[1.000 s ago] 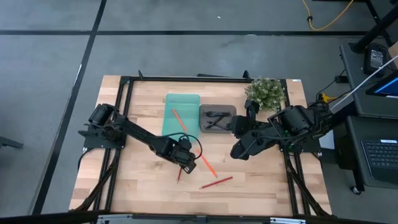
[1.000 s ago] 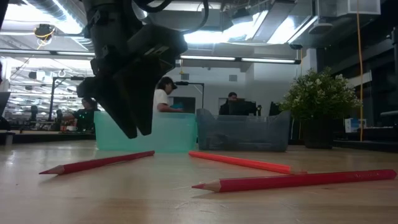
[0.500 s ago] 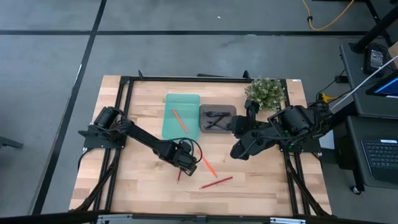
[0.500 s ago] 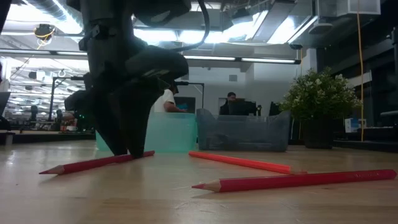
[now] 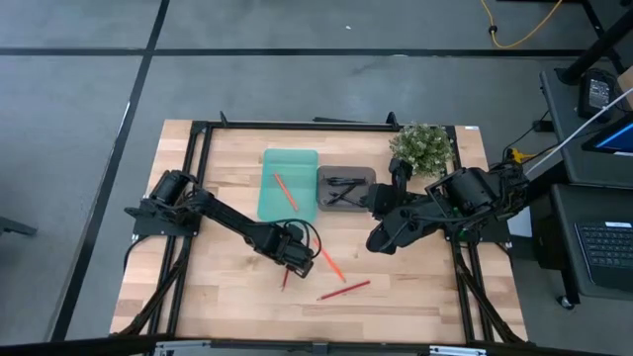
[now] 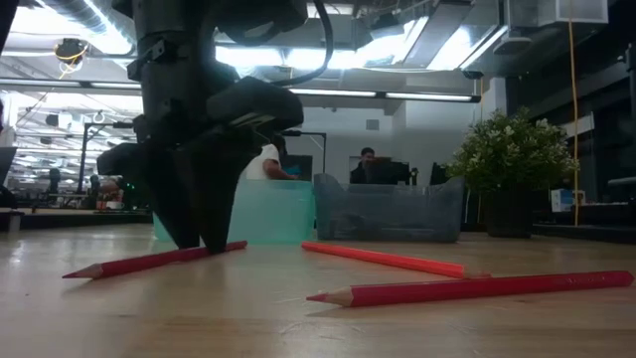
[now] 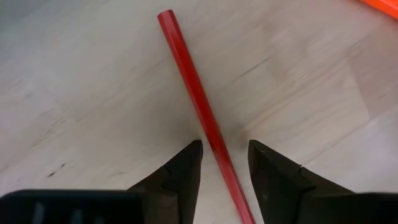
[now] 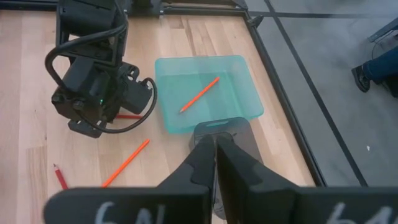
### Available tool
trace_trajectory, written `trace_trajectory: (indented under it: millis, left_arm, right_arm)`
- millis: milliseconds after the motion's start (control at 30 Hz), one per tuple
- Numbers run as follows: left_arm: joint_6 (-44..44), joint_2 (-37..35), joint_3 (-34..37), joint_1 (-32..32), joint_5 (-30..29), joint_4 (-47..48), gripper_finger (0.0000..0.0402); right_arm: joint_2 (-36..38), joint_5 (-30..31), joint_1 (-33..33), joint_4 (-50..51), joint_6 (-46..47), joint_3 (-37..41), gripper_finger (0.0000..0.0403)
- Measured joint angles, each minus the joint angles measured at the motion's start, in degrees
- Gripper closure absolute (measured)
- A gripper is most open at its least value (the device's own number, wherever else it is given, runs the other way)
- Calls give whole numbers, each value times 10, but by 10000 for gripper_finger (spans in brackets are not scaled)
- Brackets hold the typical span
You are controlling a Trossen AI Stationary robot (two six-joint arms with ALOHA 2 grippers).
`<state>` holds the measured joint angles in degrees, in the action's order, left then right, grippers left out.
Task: Sort pens & pencils
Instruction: Put the left red colored pencil into the green bin
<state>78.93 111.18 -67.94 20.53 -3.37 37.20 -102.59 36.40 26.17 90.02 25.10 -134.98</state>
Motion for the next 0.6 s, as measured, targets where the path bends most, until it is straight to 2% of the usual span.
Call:
trace_trajectory:
  millis: [367,600]
  left_arm:
    - [2,0,0,1,30,25,310]
    - [2,0,0,6,47,40,316]
  right_arm:
    - [0,0,0,0,-1,0,384]
    - [0,0,0,0,-1,0,384]
